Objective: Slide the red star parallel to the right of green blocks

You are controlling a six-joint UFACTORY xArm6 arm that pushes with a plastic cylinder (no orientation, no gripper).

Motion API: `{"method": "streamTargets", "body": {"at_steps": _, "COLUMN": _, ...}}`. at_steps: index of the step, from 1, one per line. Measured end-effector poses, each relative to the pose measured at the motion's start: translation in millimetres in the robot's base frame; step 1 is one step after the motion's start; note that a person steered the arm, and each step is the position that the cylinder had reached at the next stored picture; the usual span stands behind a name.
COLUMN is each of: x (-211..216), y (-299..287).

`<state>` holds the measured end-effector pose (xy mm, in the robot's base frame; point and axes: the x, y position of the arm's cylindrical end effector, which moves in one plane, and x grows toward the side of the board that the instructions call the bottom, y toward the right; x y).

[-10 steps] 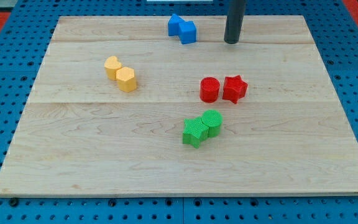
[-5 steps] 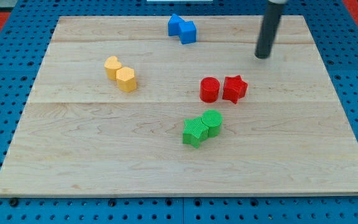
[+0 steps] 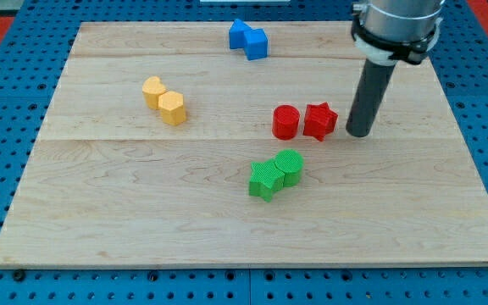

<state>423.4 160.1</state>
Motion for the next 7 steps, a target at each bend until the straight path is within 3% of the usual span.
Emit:
{"method": "streamTargets", "body": {"at_steps": 1, "x": -54, "y": -24}}
{"method": "streamTargets", "body": {"at_steps": 2, "x": -59, "y": -103}}
{"method": "streamTargets", "body": {"at_steps": 3, "x": -28, "y": -93}}
{"method": "streamTargets", "body": {"at_steps": 4, "x": -16, "y": -24}}
{"method": "streamTargets", "body": {"at_steps": 5, "x": 31, "y": -15}}
{"method": "streamTargets", "body": {"at_steps": 7, "x": 54, "y": 19}}
